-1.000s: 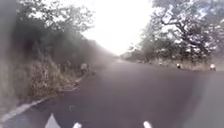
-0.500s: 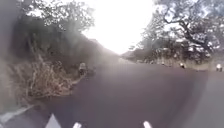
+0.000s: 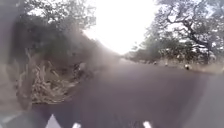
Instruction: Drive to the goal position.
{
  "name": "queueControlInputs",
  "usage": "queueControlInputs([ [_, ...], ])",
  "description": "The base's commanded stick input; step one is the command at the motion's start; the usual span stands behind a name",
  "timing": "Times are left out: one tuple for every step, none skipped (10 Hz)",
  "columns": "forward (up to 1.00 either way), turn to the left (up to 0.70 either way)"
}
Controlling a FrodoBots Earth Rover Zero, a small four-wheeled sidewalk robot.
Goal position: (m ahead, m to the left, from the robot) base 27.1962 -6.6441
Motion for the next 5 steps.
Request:
queueControlInputs([
  [0.70, -0.35],
  [0.70, -0.35],
  [0.70, -0.35],
  [0.70, -0.35],
  [0.70, -0.35],
])
